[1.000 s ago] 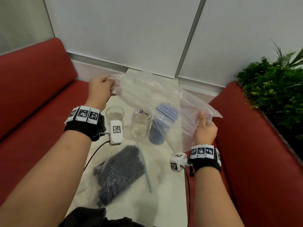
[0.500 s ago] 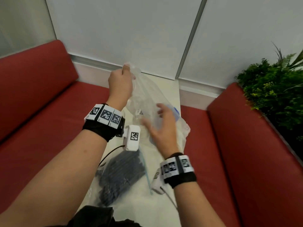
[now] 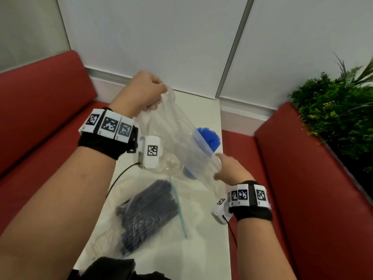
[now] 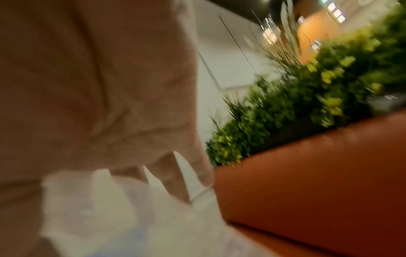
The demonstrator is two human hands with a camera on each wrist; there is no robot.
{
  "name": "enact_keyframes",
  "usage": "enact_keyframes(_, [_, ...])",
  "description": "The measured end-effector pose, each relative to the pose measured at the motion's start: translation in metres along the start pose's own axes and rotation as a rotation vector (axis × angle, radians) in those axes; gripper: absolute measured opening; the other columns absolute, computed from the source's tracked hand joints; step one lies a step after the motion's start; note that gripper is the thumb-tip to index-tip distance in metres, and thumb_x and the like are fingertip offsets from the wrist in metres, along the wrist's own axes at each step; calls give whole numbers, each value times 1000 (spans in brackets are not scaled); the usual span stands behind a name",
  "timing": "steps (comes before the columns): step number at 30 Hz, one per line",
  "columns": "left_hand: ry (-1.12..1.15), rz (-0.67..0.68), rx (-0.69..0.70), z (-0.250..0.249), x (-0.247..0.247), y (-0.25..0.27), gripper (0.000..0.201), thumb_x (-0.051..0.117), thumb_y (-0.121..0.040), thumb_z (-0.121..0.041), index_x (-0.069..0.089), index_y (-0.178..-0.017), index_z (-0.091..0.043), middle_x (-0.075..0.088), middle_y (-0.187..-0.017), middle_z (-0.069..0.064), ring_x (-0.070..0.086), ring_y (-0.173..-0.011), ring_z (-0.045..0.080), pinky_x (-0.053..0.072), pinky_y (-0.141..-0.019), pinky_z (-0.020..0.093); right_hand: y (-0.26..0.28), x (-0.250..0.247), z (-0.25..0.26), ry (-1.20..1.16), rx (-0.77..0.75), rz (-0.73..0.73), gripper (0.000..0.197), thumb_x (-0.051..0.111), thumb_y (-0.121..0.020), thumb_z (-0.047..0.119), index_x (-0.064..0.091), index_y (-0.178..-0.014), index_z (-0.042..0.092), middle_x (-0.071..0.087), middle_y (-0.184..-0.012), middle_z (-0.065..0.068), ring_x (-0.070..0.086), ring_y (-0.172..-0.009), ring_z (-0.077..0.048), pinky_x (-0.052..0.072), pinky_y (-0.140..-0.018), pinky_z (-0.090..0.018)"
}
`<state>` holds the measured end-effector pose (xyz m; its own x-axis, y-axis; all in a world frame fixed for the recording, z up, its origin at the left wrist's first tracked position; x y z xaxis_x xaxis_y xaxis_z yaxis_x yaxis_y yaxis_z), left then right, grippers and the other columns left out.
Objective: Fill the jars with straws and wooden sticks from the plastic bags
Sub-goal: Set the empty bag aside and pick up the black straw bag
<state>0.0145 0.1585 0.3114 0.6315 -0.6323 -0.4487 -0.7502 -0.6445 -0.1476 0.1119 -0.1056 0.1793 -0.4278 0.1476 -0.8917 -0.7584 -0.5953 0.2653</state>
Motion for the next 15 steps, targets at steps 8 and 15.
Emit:
enact_keyframes(8, [731,220,1,-41,14,21,45,62,-94,-13,41,-134,-10,64,-102,20,69,-58,26,55,-52,30,7,-4,46,-441,-353,-419,26,55,-93,0,64,-87,24,59,-75,11,54,-65,2,43,-69,-27])
enact_keyframes(15, [-64,472,246,19,7,37,75,77,-70,-63,40,-135,-59,44,-141,-28,36,-134,-4,30,-106,25,-2,-20,6,-1135,-235,-411,30,43,-87,14,56,-64,27,38,-58,6,31,-46,-9,28,-43,-21])
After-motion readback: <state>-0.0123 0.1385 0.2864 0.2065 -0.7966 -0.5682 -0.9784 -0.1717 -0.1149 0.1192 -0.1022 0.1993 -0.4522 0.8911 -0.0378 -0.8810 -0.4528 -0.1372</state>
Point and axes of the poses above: each hand's wrist, its own y-axis away from the middle knuckle, its own x-axis out of the palm, z = x × y, the point moved 4 cm from there along -y, towards the middle knuckle
